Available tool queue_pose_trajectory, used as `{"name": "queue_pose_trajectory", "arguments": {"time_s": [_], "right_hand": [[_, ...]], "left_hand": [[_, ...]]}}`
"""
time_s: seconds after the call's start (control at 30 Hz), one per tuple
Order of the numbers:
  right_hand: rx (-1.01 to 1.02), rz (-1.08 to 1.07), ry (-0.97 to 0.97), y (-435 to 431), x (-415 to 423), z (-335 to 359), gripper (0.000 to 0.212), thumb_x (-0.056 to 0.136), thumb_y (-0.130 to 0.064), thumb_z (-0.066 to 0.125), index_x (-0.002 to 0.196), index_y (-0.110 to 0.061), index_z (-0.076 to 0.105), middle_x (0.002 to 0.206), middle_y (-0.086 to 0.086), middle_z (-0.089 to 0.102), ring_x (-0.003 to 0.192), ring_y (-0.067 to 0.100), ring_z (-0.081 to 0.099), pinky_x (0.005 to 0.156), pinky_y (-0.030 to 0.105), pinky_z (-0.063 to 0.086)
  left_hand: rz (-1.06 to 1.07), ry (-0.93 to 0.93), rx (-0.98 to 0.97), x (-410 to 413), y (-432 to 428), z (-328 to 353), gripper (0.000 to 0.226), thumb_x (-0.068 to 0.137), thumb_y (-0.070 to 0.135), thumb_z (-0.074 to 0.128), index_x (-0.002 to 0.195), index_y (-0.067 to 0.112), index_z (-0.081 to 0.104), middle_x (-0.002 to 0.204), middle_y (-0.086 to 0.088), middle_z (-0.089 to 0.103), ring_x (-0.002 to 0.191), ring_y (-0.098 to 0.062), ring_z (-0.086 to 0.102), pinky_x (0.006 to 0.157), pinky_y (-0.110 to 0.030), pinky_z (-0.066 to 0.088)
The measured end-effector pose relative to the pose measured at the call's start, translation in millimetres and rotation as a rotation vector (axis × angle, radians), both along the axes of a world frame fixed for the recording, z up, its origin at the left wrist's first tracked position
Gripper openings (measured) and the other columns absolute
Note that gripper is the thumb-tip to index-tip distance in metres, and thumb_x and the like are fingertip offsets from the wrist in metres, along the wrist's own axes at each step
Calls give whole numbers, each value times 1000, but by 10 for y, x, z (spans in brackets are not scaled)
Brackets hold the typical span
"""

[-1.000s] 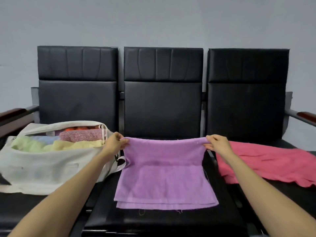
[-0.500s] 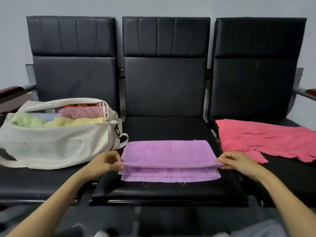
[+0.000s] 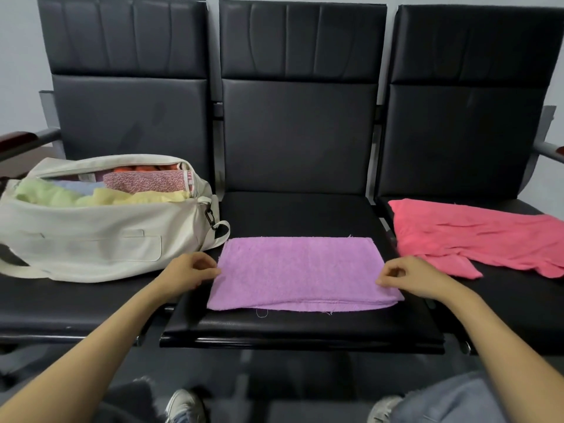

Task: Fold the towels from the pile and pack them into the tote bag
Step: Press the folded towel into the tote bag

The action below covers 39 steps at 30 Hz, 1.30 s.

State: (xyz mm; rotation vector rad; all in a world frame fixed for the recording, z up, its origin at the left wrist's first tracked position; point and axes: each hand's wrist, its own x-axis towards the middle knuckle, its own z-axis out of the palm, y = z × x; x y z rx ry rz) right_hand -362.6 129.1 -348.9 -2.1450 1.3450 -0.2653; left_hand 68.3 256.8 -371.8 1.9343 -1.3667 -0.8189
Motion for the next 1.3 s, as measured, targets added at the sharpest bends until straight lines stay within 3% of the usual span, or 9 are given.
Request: {"name": "queue_pose_trajectory", "arguments": {"time_s": [0.1,0.23,0.33,0.43,0.7,0.77,0.87,1.07,1.3], "right_hand": [[-87,89,33,29,231,33,12,82,-17,71,73,-24,69,63,-25,64,61,-7,55,64,11,39],[-197,229,82,-26,559,-83,18,86,-26,69,104,-30,66,114,-8,64,108,7,54,99,26,40],[-116,275,180,-21,790,-176,58,90,-43,62,142,-32,41,154,-5,29,145,18,18,118,37,18],[4,238,389,-22,946,-225,87,83,-62,59,151,-45,7,160,-10,-11,147,18,-18,116,60,2],[118,187,481,-59,1269,-253,112,67,-83,55,150,-44,-9,157,-10,-25,145,24,-25,110,67,-10],[108,189,436,-37,1372,-286,111,66,-83,55,150,-44,-7,158,-9,-24,145,23,-25,110,67,-12],[103,215,362,-6,1488,-304,108,69,-78,58,151,-42,-2,160,-9,-17,147,24,-18,112,63,-9],[170,-141,-134,-308,1204,-58,23,96,-20,51,113,-19,65,114,3,63,100,18,60,87,34,50],[533,-473,-508,-442,778,-91,34,103,-18,41,124,5,55,113,20,65,93,25,63,82,32,51]], "left_hand": [[110,-216,101,-95,-143,-70,32,82,38,73,77,13,53,77,1,56,72,-17,51,69,-26,37],[188,-45,169,-315,-302,-80,50,77,36,78,54,16,38,55,4,41,54,-13,39,50,-25,26],[156,-76,188,-419,-399,-47,31,76,32,78,75,11,55,80,0,56,74,-15,52,56,-24,37],[104,65,115,-426,-436,122,22,78,22,74,93,14,60,97,-2,62,93,-20,59,68,-25,44],[-67,372,-271,-488,-441,450,78,88,7,66,146,40,26,137,8,42,121,-8,48,90,-17,45],[-149,287,-279,-607,-502,492,64,89,11,65,138,46,41,147,7,37,128,-10,43,104,-28,40],[-214,206,-206,-897,-604,540,59,87,9,64,132,44,48,131,-1,53,104,-13,59,88,-28,52],[-312,-95,-102,-1437,-914,419,65,84,16,60,143,36,40,128,-4,50,102,-19,52,79,-23,43],[-372,135,-59,-1906,-1100,313,58,89,14,61,142,26,43,138,-3,49,112,-14,52,88,-23,48]]}}
